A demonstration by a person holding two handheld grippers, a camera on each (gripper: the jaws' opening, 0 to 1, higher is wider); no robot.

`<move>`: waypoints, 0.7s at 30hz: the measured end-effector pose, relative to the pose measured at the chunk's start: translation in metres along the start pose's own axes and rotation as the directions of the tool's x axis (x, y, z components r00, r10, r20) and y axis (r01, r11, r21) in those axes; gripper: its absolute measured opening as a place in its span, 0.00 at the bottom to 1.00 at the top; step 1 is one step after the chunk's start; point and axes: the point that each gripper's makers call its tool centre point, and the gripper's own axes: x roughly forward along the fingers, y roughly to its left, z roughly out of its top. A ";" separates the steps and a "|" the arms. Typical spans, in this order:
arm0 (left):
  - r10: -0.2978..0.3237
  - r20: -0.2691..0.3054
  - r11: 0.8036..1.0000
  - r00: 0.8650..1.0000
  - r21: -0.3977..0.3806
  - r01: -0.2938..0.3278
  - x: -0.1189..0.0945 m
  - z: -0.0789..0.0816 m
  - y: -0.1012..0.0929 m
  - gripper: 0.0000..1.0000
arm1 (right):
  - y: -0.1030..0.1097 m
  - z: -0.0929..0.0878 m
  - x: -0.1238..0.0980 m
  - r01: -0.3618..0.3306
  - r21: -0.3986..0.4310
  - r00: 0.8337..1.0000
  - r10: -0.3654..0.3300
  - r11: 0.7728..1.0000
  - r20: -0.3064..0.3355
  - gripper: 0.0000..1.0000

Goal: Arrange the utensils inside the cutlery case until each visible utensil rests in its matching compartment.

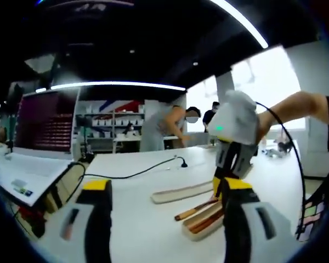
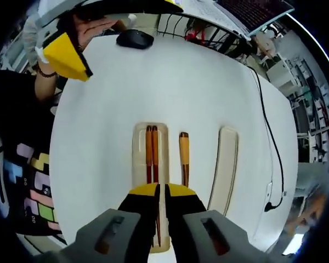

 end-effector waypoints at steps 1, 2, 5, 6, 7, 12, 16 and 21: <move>0.003 -0.007 1.000 1.000 0.002 -0.003 0.001 -0.002 0.000 0.87 | -0.002 -0.001 -0.003 0.008 0.003 1.000 -0.008 1.000 0.005 0.03; 0.005 -0.012 1.000 1.000 0.002 -0.005 0.001 -0.003 0.000 0.87 | -0.003 0.000 -0.006 0.008 -0.003 1.000 -0.008 1.000 0.025 0.03; 0.002 -0.027 1.000 1.000 -0.004 -0.002 0.002 -0.005 -0.001 0.86 | -0.007 0.004 -0.015 0.016 0.009 0.996 -0.017 1.000 0.089 0.03; -0.001 -0.031 1.000 1.000 -0.007 0.001 0.002 -0.006 -0.002 0.85 | -0.010 0.005 -0.018 0.029 0.006 0.994 -0.029 1.000 0.109 0.03; -0.003 -0.032 1.000 0.999 -0.010 0.003 0.003 -0.006 -0.003 0.85 | -0.013 0.004 -0.021 0.043 0.004 0.992 -0.043 0.999 0.120 0.04; -0.009 -0.044 1.000 0.999 -0.017 0.008 0.004 -0.008 -0.005 0.82 | -0.025 -0.010 -0.028 0.077 0.033 0.989 -0.080 0.997 0.124 0.06; -0.006 -0.045 1.000 0.999 -0.023 0.005 0.006 -0.007 -0.004 0.81 | -0.030 -0.024 -0.031 0.089 0.051 0.989 -0.094 0.995 0.111 0.07; -0.122 -0.005 0.989 0.993 -0.089 0.121 0.026 0.002 -0.023 0.75 | -0.040 -0.047 -0.033 0.096 0.118 0.991 -0.106 0.988 0.079 0.11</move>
